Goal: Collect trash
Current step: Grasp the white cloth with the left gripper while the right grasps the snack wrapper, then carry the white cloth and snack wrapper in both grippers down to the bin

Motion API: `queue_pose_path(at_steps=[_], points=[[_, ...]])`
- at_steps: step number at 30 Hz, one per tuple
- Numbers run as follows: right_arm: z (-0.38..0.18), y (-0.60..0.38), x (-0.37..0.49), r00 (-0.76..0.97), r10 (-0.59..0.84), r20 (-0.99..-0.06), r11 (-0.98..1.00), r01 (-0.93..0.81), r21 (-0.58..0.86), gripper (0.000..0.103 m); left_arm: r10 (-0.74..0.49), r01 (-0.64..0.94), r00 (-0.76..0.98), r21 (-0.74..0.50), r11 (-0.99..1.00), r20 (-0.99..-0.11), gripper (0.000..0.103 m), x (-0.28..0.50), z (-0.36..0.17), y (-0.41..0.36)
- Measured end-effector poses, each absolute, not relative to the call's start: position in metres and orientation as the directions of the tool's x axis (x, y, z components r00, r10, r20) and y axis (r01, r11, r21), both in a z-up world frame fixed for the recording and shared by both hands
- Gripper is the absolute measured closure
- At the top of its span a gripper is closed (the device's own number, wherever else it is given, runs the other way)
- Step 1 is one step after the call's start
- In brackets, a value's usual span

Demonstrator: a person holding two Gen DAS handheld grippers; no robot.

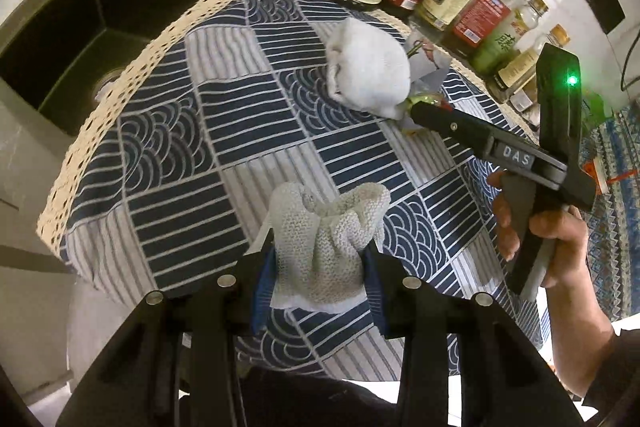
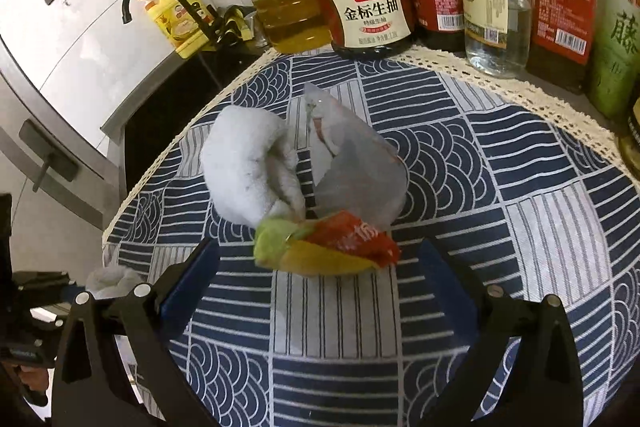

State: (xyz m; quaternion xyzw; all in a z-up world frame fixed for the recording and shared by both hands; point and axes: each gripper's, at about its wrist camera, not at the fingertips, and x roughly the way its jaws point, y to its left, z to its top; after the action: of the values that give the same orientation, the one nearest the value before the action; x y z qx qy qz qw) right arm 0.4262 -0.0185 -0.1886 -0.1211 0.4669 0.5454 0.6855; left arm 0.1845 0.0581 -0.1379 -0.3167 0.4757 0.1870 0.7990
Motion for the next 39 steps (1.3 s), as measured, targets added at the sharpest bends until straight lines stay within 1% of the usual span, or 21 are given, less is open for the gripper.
queue_pose_path(at_steps=[1, 2, 4, 6, 10, 20, 24, 30, 39], points=[[-0.19, -0.017, 0.426, -0.035, 0.634, -0.773, 0.371, -0.863, 0.343, 0.006, -0.003, -0.605, 0.476, -0.33, 0.724, -0.879, 0.066, 0.183, -0.138, 0.059], [-0.191, -0.014, 0.426, -0.041, 0.633, -0.773, 0.362, -0.867, 0.342, 0.012, -0.016, -0.61, 0.481, -0.348, 0.712, -0.876, 0.066, 0.181, -0.139, 0.06], [-0.192, -0.013, 0.425, -0.042, 0.628, -0.777, 0.356, -0.872, 0.335, 0.018, -0.04, -0.614, 0.493, -0.38, 0.692, -0.869, 0.066, 0.179, -0.139, 0.063], [-0.193, -0.012, 0.423, -0.039, 0.622, -0.782, 0.349, -0.88, 0.322, 0.029, -0.037, -0.617, 0.496, -0.381, 0.689, -0.868, 0.066, 0.179, -0.139, 0.063], [-0.191, -0.016, 0.42, -0.018, 0.612, -0.791, 0.359, -0.885, 0.298, 0.03, -0.043, -0.61, 0.496, -0.384, 0.693, -0.867, 0.066, 0.181, -0.138, 0.062], [-0.178, -0.035, 0.405, -0.019, 0.635, -0.772, 0.374, -0.867, 0.329, 0.03, -0.062, -0.593, 0.498, -0.392, 0.703, -0.865, 0.066, 0.18, -0.139, 0.064], [-0.172, -0.048, 0.394, 0.009, 0.632, -0.775, 0.399, -0.861, 0.315, 0.03, -0.076, -0.571, 0.504, -0.398, 0.718, -0.86, 0.066, 0.179, -0.139, 0.065], [-0.161, -0.074, 0.379, 0.05, 0.635, -0.771, 0.466, -0.82, 0.331, 0.03, -0.117, -0.5, 0.528, -0.419, 0.758, -0.841, 0.066, 0.177, -0.135, 0.061], [-0.137, -0.105, 0.336, 0.165, 0.609, -0.776, 0.58, -0.76, 0.294, 0.03, -0.173, -0.364, 0.585, -0.447, 0.817, -0.793, 0.066, 0.155, -0.116, 0.058]])
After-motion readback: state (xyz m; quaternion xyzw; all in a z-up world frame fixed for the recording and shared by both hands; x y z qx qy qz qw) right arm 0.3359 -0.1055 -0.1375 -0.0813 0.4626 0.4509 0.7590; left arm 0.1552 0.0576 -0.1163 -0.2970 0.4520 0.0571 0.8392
